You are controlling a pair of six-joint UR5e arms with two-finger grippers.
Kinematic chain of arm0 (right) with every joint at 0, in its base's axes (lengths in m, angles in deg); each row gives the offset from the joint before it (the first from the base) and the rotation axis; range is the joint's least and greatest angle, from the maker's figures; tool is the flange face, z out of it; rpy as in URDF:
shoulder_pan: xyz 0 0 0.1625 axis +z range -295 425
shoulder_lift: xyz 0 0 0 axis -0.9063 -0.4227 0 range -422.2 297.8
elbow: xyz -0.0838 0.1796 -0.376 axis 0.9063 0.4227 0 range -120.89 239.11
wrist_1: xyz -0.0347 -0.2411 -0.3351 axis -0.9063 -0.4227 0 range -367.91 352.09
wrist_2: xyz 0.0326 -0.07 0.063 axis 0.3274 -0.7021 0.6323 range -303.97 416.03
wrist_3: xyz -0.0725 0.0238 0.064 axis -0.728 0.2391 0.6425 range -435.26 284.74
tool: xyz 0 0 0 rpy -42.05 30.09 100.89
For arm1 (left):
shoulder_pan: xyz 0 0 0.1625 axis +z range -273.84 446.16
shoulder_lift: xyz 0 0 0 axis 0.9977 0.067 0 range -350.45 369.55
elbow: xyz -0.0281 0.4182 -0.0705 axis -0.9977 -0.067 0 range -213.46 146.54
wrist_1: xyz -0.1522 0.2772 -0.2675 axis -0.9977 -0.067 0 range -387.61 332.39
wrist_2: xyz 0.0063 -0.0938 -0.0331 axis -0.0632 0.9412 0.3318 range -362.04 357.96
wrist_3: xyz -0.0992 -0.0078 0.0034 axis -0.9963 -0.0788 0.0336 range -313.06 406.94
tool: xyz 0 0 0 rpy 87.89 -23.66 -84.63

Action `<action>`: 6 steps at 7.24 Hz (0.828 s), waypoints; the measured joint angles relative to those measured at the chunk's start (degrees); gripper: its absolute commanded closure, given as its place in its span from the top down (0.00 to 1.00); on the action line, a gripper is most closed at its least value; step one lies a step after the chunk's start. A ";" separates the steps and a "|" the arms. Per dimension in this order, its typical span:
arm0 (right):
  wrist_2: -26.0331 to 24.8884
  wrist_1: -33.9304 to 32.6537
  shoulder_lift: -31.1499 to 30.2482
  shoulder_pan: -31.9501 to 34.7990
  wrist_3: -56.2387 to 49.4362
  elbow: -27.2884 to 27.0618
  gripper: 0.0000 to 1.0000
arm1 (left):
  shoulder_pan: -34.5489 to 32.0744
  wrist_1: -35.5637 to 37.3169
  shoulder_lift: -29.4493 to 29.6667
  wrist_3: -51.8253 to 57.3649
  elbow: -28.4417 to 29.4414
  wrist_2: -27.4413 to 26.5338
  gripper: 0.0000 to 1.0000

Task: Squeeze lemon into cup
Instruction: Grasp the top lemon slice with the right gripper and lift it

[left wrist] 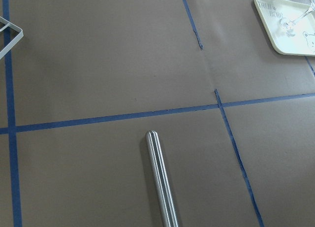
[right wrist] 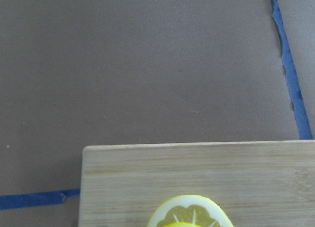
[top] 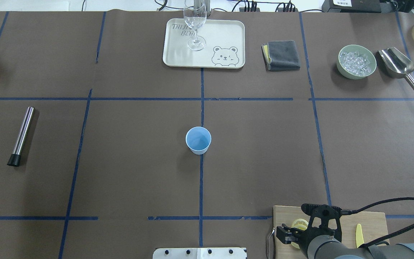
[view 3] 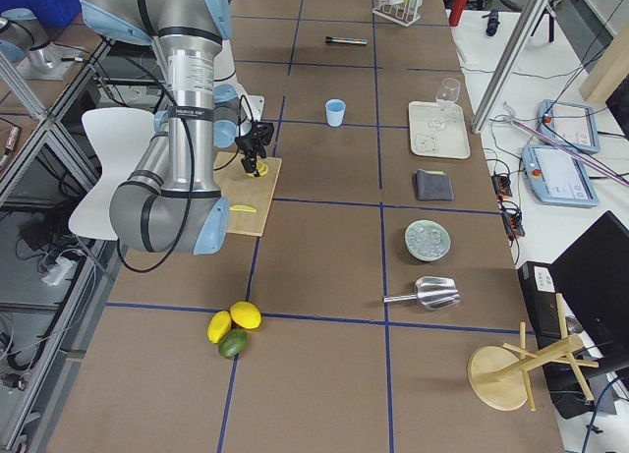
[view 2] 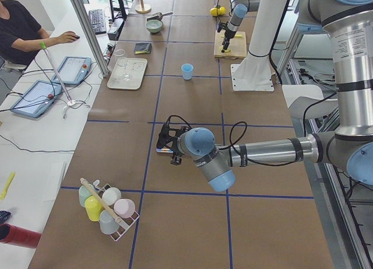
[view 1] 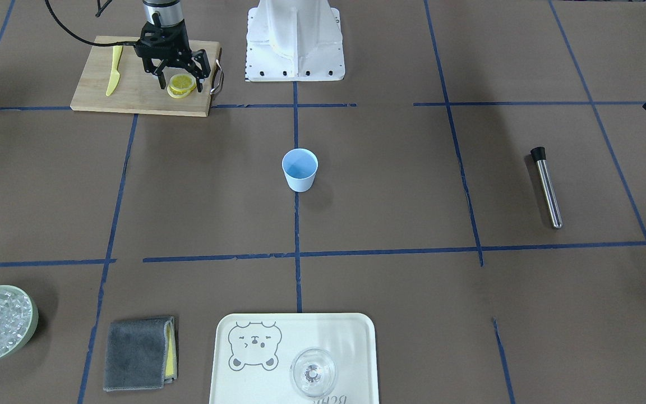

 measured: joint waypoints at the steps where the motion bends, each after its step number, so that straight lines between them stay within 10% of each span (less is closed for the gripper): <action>1: 0.00 -0.17 0.16 -0.16 0.00 0.17 0.93 | 0.00 0.00 0.00 0.00 -0.01 0.00 1.00; 4: 0.03 -0.25 0.24 -0.60 0.06 0.25 0.39 | 0.00 0.00 0.00 0.00 -0.07 0.02 1.00; 6: -0.02 -0.28 0.25 -0.60 0.09 0.00 0.26 | 0.00 0.00 0.00 -0.06 -0.08 0.07 1.00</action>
